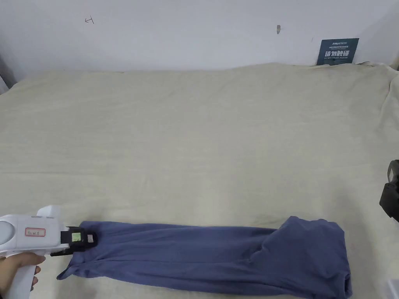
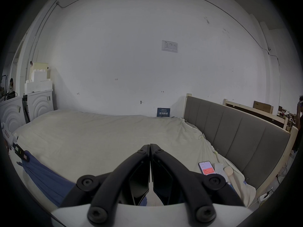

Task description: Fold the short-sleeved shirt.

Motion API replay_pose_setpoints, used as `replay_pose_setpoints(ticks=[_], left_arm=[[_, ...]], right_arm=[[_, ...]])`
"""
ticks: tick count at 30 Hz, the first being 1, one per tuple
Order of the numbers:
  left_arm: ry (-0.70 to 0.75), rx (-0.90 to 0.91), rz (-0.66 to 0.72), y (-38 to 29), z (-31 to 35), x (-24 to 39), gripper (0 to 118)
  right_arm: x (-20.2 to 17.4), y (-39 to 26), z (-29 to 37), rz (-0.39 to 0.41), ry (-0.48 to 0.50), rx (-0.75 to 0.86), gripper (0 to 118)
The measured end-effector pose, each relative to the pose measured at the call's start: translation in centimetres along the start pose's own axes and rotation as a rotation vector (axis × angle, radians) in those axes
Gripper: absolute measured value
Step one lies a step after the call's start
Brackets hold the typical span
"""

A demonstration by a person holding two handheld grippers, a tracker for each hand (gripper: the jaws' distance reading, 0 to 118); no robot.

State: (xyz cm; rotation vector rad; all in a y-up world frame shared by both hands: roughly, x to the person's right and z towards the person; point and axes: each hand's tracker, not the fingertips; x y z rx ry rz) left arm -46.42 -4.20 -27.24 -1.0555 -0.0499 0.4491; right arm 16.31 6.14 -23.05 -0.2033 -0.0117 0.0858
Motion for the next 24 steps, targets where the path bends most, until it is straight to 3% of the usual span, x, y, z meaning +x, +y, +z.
replay_pose_setpoints(ticks=[4,6,10,17,24], left_arm=[[0.104,0.002,-0.006,0.1,0.6,5.5,6],[0.125,-0.011,-0.083,0.2,0.6,8.5,6],[0.028,0.000,-0.143,0.3,0.1,14.1,6],[-0.019,-0.071,-0.301,-0.7,-4.7,22.3,6],[-0.033,-0.129,-0.252,-2.8,-11.3,26.5,6]], right_arm=[[0.2,0.2,0.6,-0.008,0.013,0.010,0],[0.4,0.3,0.8,-0.007,0.017,0.013,0],[1.0,0.3,1.3,-0.018,0.019,0.024,0],[2.1,0.1,1.9,-0.030,0.017,0.032,0],[2.6,-0.3,2.3,-0.029,0.013,0.025,0]])
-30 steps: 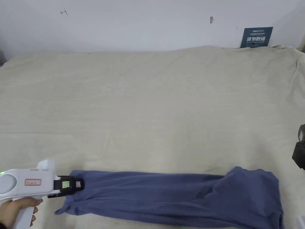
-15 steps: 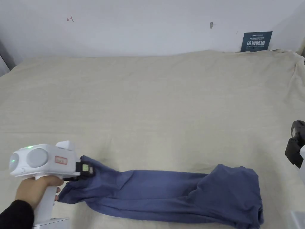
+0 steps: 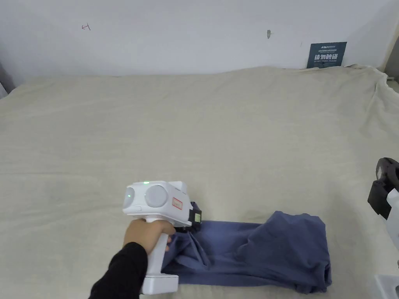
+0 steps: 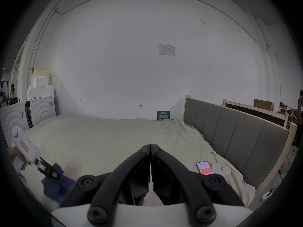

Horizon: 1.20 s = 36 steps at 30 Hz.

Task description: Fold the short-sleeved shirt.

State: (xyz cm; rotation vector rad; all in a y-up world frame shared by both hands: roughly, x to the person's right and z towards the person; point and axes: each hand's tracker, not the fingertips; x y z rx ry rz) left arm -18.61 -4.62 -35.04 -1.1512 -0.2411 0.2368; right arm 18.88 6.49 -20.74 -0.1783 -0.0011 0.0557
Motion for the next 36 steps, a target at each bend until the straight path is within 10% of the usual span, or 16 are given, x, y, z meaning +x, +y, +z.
replay_pose_setpoints(ticks=[10,16,26,29,33,36], left_arm=[[0.083,-0.055,0.003,-2.5,-6.5,3.5,11],[0.024,-0.037,-0.006,-2.3,-4.6,4.5,92],[0.058,0.399,-0.107,-2.2,6.2,2.9,93],[0.137,0.529,-0.103,-3.3,7.4,1.2,87],[0.111,0.621,-0.089,-5.0,7.2,-1.7,10],[0.122,0.608,-0.059,-6.1,5.9,-3.3,0]], right_arm=[[-0.1,-0.1,0.1,0.007,0.004,-0.011,0],[0.0,-0.2,0.1,0.007,0.006,-0.015,0],[-0.3,0.5,0.1,0.004,0.016,0.004,0],[-0.4,0.6,0.1,0.002,0.019,0.006,0],[-0.5,0.6,0.0,0.002,0.024,0.007,0],[-0.4,0.5,0.0,0.006,0.023,0.004,0]])
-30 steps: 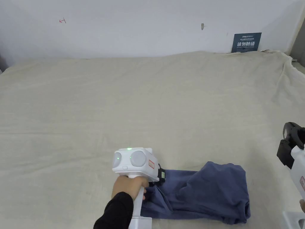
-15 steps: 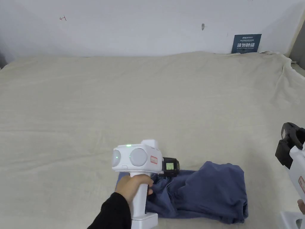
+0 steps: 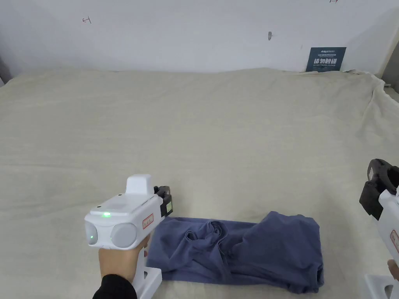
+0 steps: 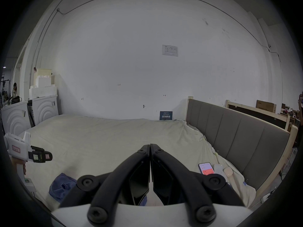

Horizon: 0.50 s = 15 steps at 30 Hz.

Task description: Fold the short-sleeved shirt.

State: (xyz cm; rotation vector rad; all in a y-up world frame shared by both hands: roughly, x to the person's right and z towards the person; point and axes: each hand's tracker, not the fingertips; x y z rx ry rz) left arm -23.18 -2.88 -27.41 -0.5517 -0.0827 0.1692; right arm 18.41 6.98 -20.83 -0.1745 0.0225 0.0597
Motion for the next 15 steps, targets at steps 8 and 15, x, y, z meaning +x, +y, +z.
replay_pose_setpoints(ticks=[8,15], left_arm=[[0.031,-0.100,0.033,-5.6,-4.2,-1.8,0],[0.001,-0.151,0.007,-8.8,-5.9,0.4,0]], right_arm=[[0.3,-0.1,0.4,0.003,-0.013,-0.012,0],[1.4,-0.8,0.4,0.001,-0.036,-0.031,0]])
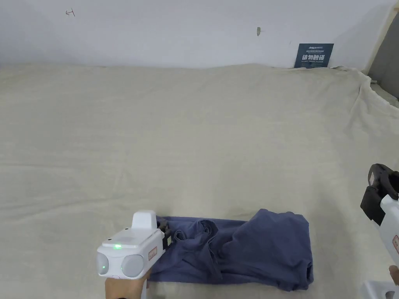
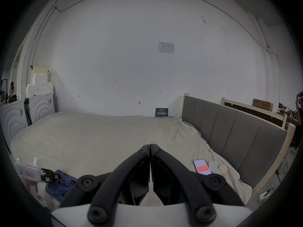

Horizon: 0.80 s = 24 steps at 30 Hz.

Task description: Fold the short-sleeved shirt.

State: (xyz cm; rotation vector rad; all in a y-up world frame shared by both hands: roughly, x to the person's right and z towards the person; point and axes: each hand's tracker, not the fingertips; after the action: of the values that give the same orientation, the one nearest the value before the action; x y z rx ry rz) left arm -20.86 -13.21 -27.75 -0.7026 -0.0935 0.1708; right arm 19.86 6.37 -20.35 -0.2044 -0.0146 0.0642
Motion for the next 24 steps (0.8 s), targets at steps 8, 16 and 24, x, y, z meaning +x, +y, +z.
replay_pose_setpoints(ticks=[8,16,24], left_arm=[[-0.055,-0.016,-0.006,-2.3,-1.0,4.2,0],[-0.137,-0.030,-0.068,-3.6,-1.2,9.5,0],[-0.150,-0.046,-0.055,-3.1,-1.2,9.3,0]], right_arm=[[0.8,-0.3,-0.1,0.008,-0.013,-0.008,0],[0.9,0.1,0.3,0.004,-0.017,-0.005,0],[1.2,-0.3,0.3,0.003,-0.020,-0.010,0]])
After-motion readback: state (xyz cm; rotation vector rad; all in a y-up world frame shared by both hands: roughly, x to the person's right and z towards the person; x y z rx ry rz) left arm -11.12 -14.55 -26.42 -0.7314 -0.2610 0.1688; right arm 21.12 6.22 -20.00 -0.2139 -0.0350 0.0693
